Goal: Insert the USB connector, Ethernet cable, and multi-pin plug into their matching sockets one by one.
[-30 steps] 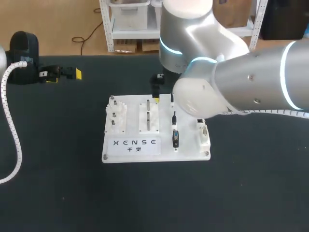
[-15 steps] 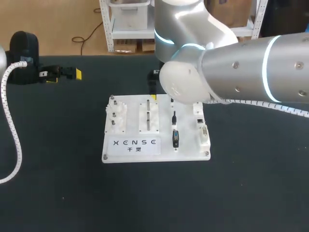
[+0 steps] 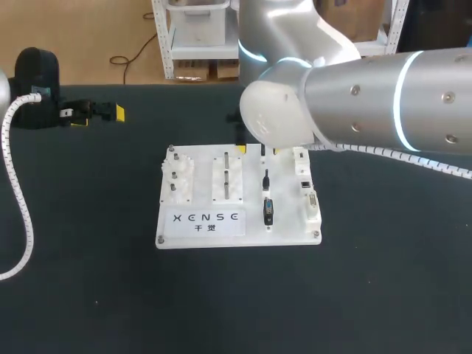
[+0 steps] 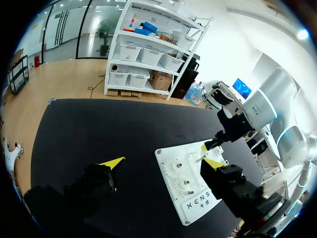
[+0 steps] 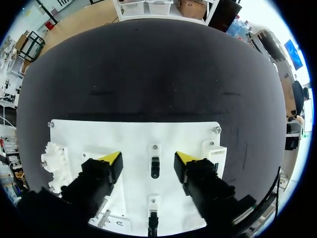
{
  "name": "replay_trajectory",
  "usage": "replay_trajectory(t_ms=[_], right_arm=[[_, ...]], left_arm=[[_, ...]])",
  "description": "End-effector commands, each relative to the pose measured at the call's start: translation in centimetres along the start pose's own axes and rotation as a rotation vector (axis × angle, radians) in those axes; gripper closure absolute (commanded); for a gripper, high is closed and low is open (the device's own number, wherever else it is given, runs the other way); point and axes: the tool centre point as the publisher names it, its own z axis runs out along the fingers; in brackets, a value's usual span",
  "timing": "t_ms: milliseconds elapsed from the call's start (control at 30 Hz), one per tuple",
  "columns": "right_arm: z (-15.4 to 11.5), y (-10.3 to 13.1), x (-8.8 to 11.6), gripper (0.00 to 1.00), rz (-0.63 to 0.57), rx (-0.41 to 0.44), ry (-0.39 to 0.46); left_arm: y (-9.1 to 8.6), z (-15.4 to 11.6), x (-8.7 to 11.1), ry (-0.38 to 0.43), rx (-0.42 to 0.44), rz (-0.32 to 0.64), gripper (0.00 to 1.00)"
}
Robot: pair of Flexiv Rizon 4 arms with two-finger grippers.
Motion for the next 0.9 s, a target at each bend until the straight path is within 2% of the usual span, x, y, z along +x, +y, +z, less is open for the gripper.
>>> replay_trajectory(t_ms=[33, 267, 600, 900], right_arm=[[0.00, -0.15, 0.06, 0.57, -0.001, -0.004, 0.004], [0.03, -0.25, 0.09, 0.68, -0.006, -0.017, 0.009], [-0.55, -0.15, 0.23, 0.96, -0.026, -0.013, -0.013], [-0.83, -0.52, 0.57, 1.00, -0.033, -0.020, -0.025]], left_arm=[[0.00, 0.00, 0.00, 0.000, 0.000, 0.000, 0.00], [0.00, 0.00, 0.00, 0.000, 0.000, 0.000, 0.00], [0.00, 0.00, 0.00, 0.000, 0.000, 0.000, 0.00], [0.00, 0.00, 0.00, 0.000, 0.000, 0.000, 0.00]])
